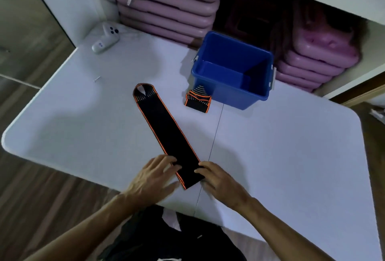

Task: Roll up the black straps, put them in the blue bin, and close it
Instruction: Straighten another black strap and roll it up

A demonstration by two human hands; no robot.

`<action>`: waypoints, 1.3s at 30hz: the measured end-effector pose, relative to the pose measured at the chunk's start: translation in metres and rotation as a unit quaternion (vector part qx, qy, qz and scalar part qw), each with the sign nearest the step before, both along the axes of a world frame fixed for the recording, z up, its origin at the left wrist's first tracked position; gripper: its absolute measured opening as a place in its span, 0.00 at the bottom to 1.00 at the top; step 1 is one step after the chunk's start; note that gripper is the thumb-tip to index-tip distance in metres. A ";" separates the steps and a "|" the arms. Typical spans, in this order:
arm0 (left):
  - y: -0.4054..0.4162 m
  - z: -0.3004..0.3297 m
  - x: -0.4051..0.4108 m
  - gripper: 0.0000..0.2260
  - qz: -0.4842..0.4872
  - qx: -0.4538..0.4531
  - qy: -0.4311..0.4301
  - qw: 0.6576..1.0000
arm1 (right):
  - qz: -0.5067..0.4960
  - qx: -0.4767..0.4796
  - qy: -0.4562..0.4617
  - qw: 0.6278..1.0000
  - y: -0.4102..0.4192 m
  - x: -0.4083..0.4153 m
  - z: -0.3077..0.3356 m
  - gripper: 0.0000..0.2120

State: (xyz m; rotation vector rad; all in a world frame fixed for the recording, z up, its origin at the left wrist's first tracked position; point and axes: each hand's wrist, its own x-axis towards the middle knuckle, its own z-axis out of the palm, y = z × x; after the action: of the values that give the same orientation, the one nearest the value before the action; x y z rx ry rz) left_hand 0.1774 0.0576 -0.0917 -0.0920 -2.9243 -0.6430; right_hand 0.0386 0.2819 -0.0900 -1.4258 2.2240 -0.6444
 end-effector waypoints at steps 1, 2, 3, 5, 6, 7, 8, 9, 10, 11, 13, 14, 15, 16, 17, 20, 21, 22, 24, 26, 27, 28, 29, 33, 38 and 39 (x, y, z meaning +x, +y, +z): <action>0.016 -0.005 0.011 0.22 0.002 -0.002 -0.025 1.000 | 0.022 -0.016 0.019 0.999 -0.001 -0.004 -0.002 0.16; 0.029 -0.011 0.018 0.24 0.013 -0.001 -0.051 0.999 | 0.044 -0.033 0.034 0.998 -0.003 -0.008 -0.004 0.14; 0.039 -0.014 0.023 0.25 0.034 0.001 -0.067 0.997 | 0.063 -0.048 0.044 0.996 -0.004 -0.011 -0.005 0.13; 0.054 -0.015 0.021 0.23 0.100 0.008 -0.063 0.993 | 0.099 -0.071 0.056 0.991 -0.005 -0.018 -0.005 0.13; 0.059 -0.012 0.018 0.20 0.130 0.012 -0.053 0.990 | 0.115 -0.078 0.059 0.988 -0.006 -0.023 -0.005 0.13; 0.065 -0.009 0.015 0.18 0.152 0.013 -0.045 0.987 | 0.131 -0.084 0.064 0.986 -0.007 -0.027 -0.004 0.13; 0.070 -0.007 0.013 0.17 0.167 0.009 -0.039 0.985 | 0.148 -0.088 0.070 0.982 -0.009 -0.032 -0.004 0.13; 0.073 -0.005 0.012 0.17 0.176 0.011 -0.038 0.984 | 0.163 -0.091 0.075 0.980 -0.012 -0.036 -0.003 0.13; 0.075 -0.004 0.012 0.17 0.185 0.027 -0.039 0.982 | 0.175 -0.091 0.072 0.978 -0.015 -0.039 -0.001 0.14; 0.076 -0.003 0.013 0.17 0.196 0.055 -0.042 0.978 | 0.182 -0.088 0.063 0.977 -0.018 -0.042 0.000 0.15; 0.074 -0.003 0.012 0.16 0.223 0.119 -0.051 0.966 | 0.186 -0.073 0.034 0.979 -0.023 -0.046 0.004 0.17; 0.073 -0.003 0.011 0.15 0.237 0.146 -0.057 0.959 | 0.185 -0.062 0.017 0.981 -0.026 -0.047 0.005 0.17; 0.073 -0.003 0.009 0.15 0.254 0.169 -0.063 0.950 | 0.183 -0.054 0.001 0.982 -0.029 -0.049 0.007 0.18; 0.071 -0.001 0.006 0.15 0.275 0.192 -0.067 0.940 | 0.180 -0.049 -0.013 0.982 -0.033 -0.051 0.008 0.18; 0.070 0.001 0.003 0.15 0.297 0.212 -0.070 0.928 | 0.176 -0.046 -0.028 0.983 -0.038 -0.054 0.010 0.17; 0.061 0.007 -0.010 0.12 0.355 0.245 -0.081 0.898 | 0.134 -0.040 -0.086 0.986 -0.058 -0.060 0.014 0.12; 0.057 0.008 -0.016 0.10 0.372 0.251 -0.093 0.889 | 0.117 -0.033 -0.107 0.987 -0.065 -0.062 0.015 0.11; 0.053 0.009 -0.021 0.09 0.388 0.254 -0.110 0.879 | 0.102 -0.025 -0.126 0.987 -0.070 -0.064 0.015 0.11; 0.047 0.007 -0.030 0.08 0.410 0.254 -0.138 0.865 | 0.082 -0.015 -0.146 0.986 -0.078 -0.064 0.012 0.11; 0.044 0.006 -0.036 0.08 0.429 0.258 -0.149 0.853 | 0.060 -0.020 -0.154 0.986 -0.079 -0.061 0.007 0.11; 0.044 0.005 -0.037 0.08 0.438 0.265 -0.148 0.846 | 0.050 -0.025 -0.155 0.986 -0.077 -0.060 0.004 0.11; 0.045 0.005 -0.037 0.08 0.444 0.270 -0.144 0.842 | 0.042 -0.031 -0.152 0.987 -0.074 -0.057 0.002 0.11; 0.046 0.004 -0.037 0.07 0.450 0.271 -0.137 0.840 | 0.034 -0.037 -0.150 0.987 -0.072 -0.055 0.001 0.11; 0.053 0.001 -0.033 0.08 0.451 0.224 -0.080 0.860 | 0.011 -0.066 -0.150 0.986 -0.072 -0.049 -0.003 0.05; 0.047 -0.008 -0.020 0.10 0.320 0.080 0.003 0.944 | 0.046 -0.066 -0.080 0.994 -0.060 -0.052 -0.007 0.12; 0.044 -0.011 -0.016 0.11 0.289 0.057 0.001 0.956 | 0.070 -0.057 -0.051 0.995 -0.055 -0.054 -0.007 0.16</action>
State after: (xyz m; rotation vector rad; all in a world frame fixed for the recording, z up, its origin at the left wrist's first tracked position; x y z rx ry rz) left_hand 0.1615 0.1016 -0.1026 0.7419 -2.6859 -0.6936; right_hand -0.0153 0.2267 -0.0974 -1.5532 2.0171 -0.7873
